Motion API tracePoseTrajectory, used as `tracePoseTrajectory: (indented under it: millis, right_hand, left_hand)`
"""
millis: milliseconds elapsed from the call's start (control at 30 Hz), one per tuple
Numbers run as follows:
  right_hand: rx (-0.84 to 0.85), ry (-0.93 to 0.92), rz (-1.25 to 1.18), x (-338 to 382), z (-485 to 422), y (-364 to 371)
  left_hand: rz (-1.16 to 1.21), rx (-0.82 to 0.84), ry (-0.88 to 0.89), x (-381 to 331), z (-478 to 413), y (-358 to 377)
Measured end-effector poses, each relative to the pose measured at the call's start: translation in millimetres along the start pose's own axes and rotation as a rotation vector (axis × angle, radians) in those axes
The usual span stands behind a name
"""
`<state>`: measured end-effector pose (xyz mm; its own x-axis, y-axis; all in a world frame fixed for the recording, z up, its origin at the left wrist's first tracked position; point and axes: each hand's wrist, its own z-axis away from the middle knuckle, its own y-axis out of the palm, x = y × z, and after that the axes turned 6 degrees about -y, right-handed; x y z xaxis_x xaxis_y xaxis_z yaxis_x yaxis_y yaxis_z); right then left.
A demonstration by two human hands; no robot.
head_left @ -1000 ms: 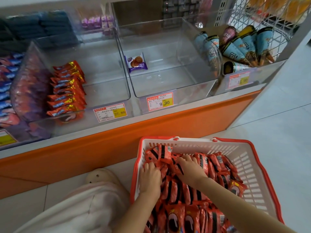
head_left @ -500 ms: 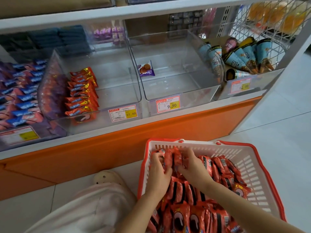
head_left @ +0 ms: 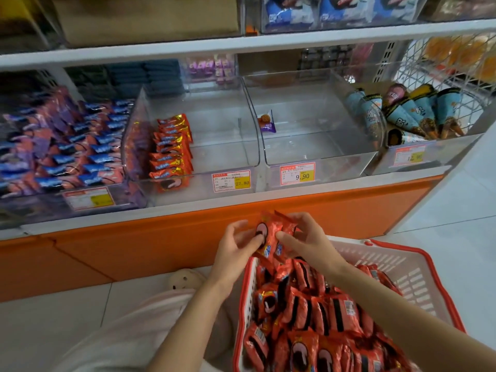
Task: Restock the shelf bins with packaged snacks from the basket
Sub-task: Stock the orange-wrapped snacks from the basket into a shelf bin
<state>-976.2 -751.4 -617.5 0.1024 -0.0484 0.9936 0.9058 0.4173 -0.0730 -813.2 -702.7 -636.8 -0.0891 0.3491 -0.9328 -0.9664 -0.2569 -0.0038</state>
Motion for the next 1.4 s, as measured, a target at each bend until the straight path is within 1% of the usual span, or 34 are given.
tracePoseTrajectory:
  millis: [67, 100, 233, 333, 433, 500, 567, 667, 733, 833, 933, 1067, 1133, 1167, 1233, 1333, 1400]
  right_hand:
    - [0.053, 0.004, -0.017, 9, -3, 2]
    - [0.074, 0.003, -0.021, 14, -5, 5]
    - [0.119, -0.049, 0.017, 33, -16, 23]
    - [0.158, -0.096, 0.028, 52, -22, 41]
    - [0.167, -0.143, -0.070, 70, -28, 61]
    - [0.173, -0.178, -0.097, 80, -34, 76]
    - [0.195, -0.215, -0.035, 89, -43, 89]
    - [0.223, -0.276, 0.055, 99, -60, 108]
    - [0.201, -0.309, 0.042, 104, -73, 119]
    - [0.153, -0.349, 0.010, 109, -92, 130]
    - [0.103, -0.374, -0.006, 110, -108, 139]
    - [-0.088, -0.371, -0.063, 107, -127, 147]
    - [-0.134, -0.369, -0.084, 105, -136, 147]
    - [-0.130, -0.362, -0.069, 103, -141, 146]
    - [-0.068, -0.314, 0.045, 101, -151, 144]
    - [0.158, -0.213, 0.276, 105, -165, 142]
    - [0.287, -0.227, 0.501, 111, -173, 142]
  left_hand:
    - [-0.077, 0.038, -0.029, -10, 1, -14]
    - [-0.133, 0.038, -0.010, -16, 2, -21]
    - [-0.241, 0.017, 0.148, -49, 13, -52]
    - [-0.364, -0.037, 0.192, -73, 24, -83]
    - [-0.568, -0.128, 0.230, -90, 34, -116]
    - [-0.620, -0.175, 0.293, -98, 38, -137]
    - [-0.651, -0.198, 0.346, -104, 40, -156]
    - [-0.775, -0.202, 0.351, -100, 38, -180]
    - [-0.855, -0.225, 0.402, -92, 35, -190]
    - [-0.993, -0.322, 0.523, -82, 30, -199]
    - [-1.110, -0.403, 0.581, -80, 26, -206]
    - [-1.165, -0.468, 0.568, -81, 20, -214]
    - [-1.178, -0.444, 0.539, -82, 16, -215]
    - [-1.183, -0.425, 0.517, -82, 15, -215]
    - [-1.187, -0.391, 0.476, -82, 13, -214]
    - [-1.185, -0.381, 0.447, -81, 11, -215]
    - [-1.195, -0.379, 0.433, -81, 10, -215]
